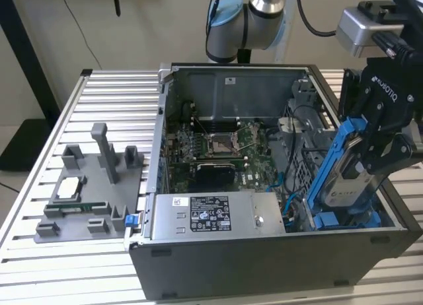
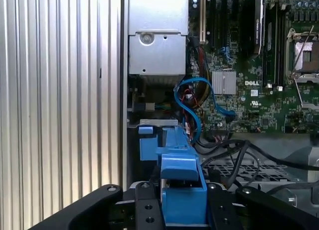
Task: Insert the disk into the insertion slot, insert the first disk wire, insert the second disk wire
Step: 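Insert the disk into the insertion slot, then insert the first disk wire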
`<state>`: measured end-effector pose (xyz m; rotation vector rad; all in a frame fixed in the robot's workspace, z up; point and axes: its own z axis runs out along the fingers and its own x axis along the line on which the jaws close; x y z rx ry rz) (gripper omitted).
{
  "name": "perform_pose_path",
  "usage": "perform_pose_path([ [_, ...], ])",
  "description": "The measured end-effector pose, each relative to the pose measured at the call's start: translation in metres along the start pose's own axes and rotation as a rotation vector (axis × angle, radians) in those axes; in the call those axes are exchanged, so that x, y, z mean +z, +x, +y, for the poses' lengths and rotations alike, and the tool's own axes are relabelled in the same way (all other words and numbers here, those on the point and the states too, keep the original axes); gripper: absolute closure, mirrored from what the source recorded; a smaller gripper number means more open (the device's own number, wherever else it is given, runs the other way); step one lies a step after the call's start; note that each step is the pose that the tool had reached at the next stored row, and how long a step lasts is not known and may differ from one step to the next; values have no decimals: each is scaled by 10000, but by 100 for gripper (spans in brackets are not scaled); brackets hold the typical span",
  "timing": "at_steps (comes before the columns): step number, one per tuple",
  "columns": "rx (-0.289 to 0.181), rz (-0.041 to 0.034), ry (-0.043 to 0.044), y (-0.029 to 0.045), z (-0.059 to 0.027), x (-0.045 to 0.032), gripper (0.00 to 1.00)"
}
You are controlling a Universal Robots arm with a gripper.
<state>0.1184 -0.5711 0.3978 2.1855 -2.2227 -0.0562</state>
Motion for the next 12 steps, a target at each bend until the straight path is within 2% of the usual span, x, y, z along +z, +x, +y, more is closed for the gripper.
perform_pose_path([
  [7, -1, -18, 0, 0, -5, 119, 100],
  [12, -1, -17, 0, 0, -5, 122, 100],
])
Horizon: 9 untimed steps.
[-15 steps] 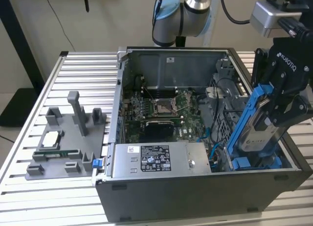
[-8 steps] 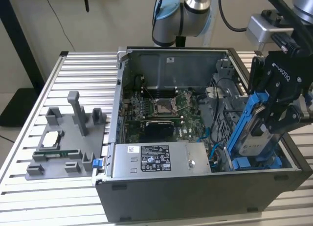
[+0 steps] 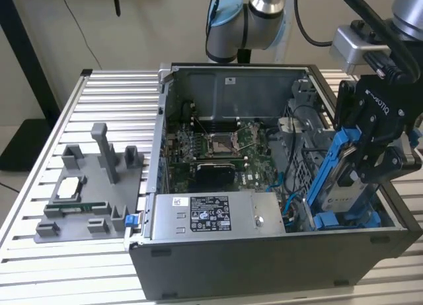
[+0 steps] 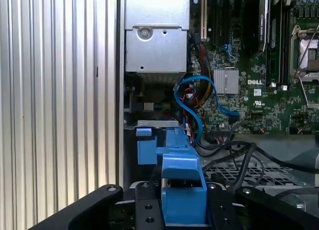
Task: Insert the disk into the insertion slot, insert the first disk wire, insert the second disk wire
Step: 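Insert the first disk wire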
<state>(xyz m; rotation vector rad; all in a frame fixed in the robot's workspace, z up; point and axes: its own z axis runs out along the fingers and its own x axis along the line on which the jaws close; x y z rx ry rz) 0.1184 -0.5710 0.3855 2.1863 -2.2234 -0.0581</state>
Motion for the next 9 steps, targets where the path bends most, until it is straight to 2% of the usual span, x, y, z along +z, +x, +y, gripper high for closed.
perform_pose_path([
  [2, -1, -6, 0, 0, 0, 2, 100],
  [3, -1, -7, 0, 0, 0, 2, 0],
  [6, 0, -15, -1, 0, 2, -16, 0],
  [9, 0, -19, -16, 0, 5, -95, 0],
])
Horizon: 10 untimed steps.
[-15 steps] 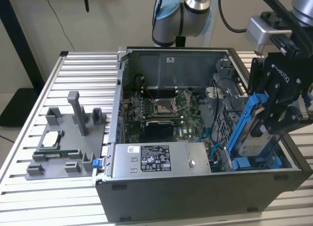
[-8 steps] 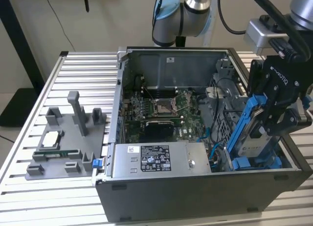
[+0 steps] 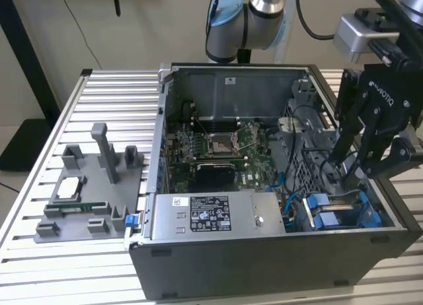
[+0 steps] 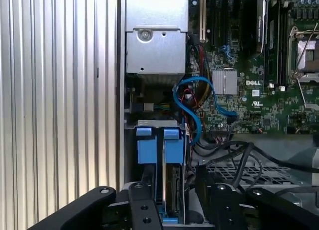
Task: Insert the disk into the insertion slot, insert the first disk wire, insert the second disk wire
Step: 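Insert the first disk wire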
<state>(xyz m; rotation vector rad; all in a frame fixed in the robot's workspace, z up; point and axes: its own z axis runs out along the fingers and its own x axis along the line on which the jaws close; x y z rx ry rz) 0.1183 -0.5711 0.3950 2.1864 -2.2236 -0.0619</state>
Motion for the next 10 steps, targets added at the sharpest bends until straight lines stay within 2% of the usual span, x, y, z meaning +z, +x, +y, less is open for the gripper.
perform_pose_path([
  [3, 0, -3, -4, -11, 3, -82, 0],
  [5, -2, -5, -3, -48, 4, -87, 0],
  [7, -4, -43, 17, -87, 4, -80, 0],
  [10, -6, -92, 127, -154, 5, -69, 0],
])
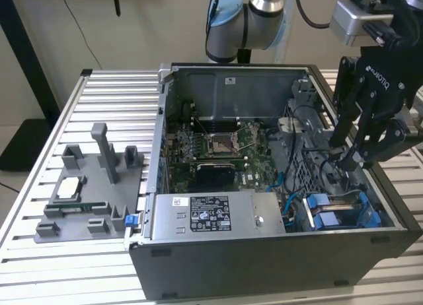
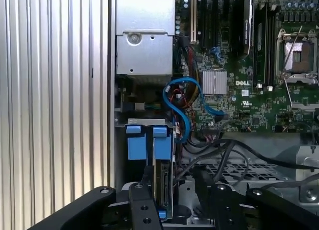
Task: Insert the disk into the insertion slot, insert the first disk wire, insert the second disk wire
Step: 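Insert the first disk wire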
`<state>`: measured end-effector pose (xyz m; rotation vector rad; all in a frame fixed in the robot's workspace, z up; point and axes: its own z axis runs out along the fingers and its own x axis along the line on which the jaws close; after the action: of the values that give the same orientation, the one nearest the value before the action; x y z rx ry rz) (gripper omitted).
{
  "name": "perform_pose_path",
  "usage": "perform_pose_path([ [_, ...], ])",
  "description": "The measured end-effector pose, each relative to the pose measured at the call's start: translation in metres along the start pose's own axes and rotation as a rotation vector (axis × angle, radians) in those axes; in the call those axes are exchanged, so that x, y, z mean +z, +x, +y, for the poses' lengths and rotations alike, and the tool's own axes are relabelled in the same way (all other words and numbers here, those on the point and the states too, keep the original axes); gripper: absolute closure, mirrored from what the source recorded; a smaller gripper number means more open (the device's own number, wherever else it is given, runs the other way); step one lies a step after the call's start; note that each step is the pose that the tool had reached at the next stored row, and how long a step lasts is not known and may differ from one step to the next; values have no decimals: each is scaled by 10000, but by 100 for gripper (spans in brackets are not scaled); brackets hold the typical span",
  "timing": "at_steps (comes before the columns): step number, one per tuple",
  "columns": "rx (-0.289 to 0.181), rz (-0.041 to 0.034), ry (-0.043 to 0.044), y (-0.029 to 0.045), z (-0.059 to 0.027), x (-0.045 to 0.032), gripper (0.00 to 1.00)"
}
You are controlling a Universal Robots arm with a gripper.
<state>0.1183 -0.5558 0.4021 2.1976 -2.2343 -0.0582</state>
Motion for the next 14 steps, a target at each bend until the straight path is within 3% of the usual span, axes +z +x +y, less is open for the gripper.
perform_pose_path([
  [5, -138, -6, 302, -68, 0, 32, 0],
  [10, -498, -21, 398, -79, 9, 108, 0],
  [11, -579, -42, 417, -80, 12, 118, 100],
  [14, -804, -138, 446, -85, 13, 141, 100],
])
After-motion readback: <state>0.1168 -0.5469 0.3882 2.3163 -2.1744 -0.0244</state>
